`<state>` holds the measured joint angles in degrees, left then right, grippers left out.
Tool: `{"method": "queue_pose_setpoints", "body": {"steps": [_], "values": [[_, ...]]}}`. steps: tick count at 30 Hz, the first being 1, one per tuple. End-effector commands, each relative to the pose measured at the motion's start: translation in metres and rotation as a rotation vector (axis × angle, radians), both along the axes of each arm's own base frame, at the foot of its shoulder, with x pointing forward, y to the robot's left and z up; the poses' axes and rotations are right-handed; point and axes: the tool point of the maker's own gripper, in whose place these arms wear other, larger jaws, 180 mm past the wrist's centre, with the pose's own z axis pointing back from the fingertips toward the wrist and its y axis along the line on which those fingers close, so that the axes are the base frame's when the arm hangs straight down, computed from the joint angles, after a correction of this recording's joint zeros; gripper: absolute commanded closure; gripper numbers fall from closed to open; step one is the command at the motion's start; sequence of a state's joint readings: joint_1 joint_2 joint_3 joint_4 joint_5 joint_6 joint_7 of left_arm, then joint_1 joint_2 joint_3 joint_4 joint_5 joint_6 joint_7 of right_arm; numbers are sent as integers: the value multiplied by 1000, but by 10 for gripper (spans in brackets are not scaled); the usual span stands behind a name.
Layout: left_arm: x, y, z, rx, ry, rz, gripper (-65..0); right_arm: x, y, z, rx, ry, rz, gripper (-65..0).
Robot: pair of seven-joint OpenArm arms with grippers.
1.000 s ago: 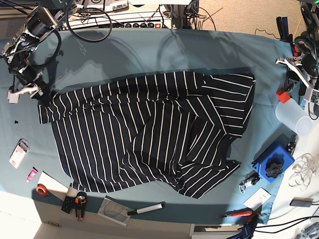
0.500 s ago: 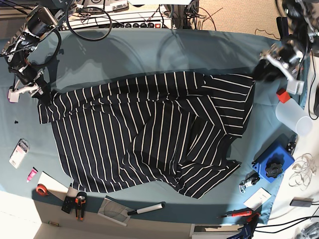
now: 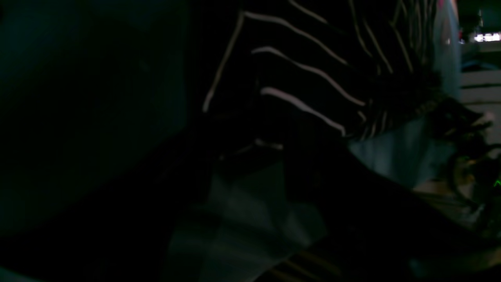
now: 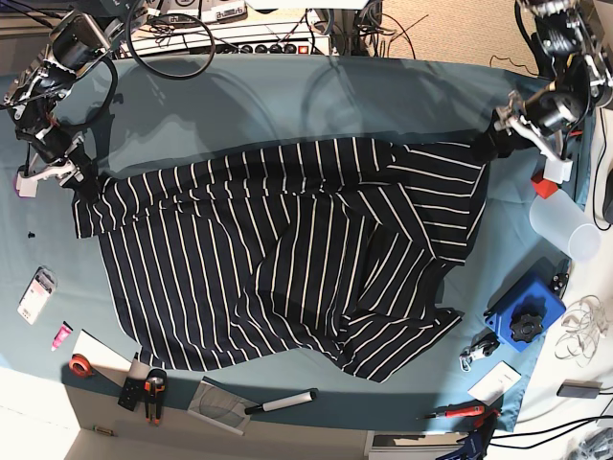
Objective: Layout the t-shirt on the table in an organized manner, then fold the t-shirt properly
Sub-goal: 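Grasp the shirt corners and pull them apart to flatten it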
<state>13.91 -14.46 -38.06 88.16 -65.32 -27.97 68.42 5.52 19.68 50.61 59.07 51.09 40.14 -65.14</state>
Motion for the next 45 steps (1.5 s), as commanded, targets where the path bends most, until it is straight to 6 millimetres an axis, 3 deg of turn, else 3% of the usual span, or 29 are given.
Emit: {"method": "queue_pose_setpoints", "body": {"steps": [1,9,11,13,16,24,31,38,45], "values": [[7,2,10,-27,-39,1,-283,-1,-5,2,-25,25,17,-220],[17,-7,7,-149,-44,0,-283,-1,-5,3,-25,19,13,-219],[20,-11,8,-162,-51,1,-275,0,-6,5,-24,10,8,-183],[21,-17,7,-176,-53,4,-208,2,-7,7,-24,-5,-1,-105],[19,-25,5,-196,-47,2,-18,5,-10,10,-30,-25,-16,0],[8,-7,-3,-106,10,-34,0,3,-12,18,-59,35,60,0],[-11,22,3,-52,38,-84,0,-37,-9,38,-146,86,173,0],[-41,31,1,-57,93,-119,0,-106,-4,29,-283,239,253,0],[-65,30,-7,-58,144,-139,0,-162,10,24,-263,323,314,0]]}}
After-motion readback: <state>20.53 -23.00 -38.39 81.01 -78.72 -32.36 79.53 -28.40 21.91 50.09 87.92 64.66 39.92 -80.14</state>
